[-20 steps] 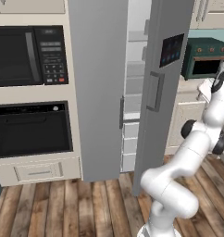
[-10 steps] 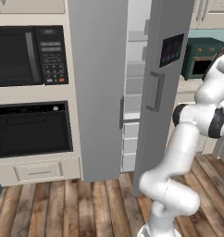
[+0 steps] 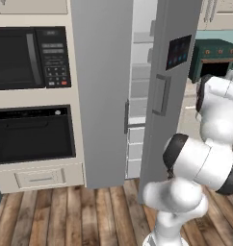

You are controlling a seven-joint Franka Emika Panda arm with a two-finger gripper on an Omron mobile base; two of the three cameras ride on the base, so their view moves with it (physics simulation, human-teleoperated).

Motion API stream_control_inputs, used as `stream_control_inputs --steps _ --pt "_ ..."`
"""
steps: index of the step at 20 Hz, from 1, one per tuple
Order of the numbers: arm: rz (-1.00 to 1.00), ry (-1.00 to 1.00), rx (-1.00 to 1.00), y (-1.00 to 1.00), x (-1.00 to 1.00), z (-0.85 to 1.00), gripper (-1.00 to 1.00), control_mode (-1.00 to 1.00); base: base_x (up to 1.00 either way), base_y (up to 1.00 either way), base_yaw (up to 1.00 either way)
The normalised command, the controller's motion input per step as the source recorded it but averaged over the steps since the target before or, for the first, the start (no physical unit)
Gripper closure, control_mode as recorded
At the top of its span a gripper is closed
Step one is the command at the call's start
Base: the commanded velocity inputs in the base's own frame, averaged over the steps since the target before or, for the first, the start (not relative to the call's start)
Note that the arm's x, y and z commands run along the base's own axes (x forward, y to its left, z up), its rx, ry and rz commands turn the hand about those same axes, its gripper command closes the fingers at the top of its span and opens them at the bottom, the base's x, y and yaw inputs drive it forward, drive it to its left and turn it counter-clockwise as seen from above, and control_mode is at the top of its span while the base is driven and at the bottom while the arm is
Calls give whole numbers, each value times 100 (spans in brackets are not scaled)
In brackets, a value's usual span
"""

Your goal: Place one of the steaks on the plate and the other in the bowl. Then place the bowl in the fridge.

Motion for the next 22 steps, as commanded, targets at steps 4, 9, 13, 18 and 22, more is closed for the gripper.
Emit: stream_control_inputs --steps 4,9,13,18,22 --pt "1 0 -88 100 -37 -7 -100 -100 0 0 0" --pt "-7 7 -65 100 5 34 -100 -100 0 0 0" --pt "-12 19 -48 100 41 49 -100 -100 0 0 0" --pt "-3 22 -56 100 62 11 -100 -100 0 0 0" --pt "0 36 -58 100 100 0 -100 -100 0 0 0"
